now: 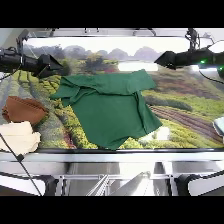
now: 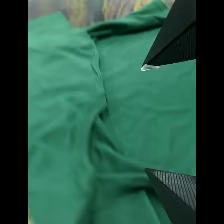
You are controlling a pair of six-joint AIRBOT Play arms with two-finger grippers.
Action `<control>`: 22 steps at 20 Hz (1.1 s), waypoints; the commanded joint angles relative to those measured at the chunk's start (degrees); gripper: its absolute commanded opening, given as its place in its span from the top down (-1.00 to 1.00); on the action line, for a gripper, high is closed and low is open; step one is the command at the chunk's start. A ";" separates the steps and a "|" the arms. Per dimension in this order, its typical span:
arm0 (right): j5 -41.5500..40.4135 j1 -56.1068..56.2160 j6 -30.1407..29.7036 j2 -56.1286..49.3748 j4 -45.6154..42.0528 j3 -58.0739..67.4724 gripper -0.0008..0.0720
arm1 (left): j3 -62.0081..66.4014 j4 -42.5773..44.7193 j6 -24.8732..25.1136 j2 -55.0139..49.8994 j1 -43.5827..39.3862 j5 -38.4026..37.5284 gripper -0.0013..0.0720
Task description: Fold the shirts.
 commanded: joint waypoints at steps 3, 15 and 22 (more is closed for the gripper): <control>16.09 -6.97 3.89 0.04 0.15 -8.44 -0.23 | 3.98 3.17 0.07 -7.48 2.80 -7.41 -1.00; 0.04 -3.52 6.80 18.58 0.20 -59.60 -0.23 | 12.66 6.80 -0.98 -23.10 -2.67 -8.07 -1.00; -7.98 4.72 8.76 16.81 2.78 -59.69 0.22 | 17.44 6.78 -3.28 -28.85 -5.73 -9.90 -0.95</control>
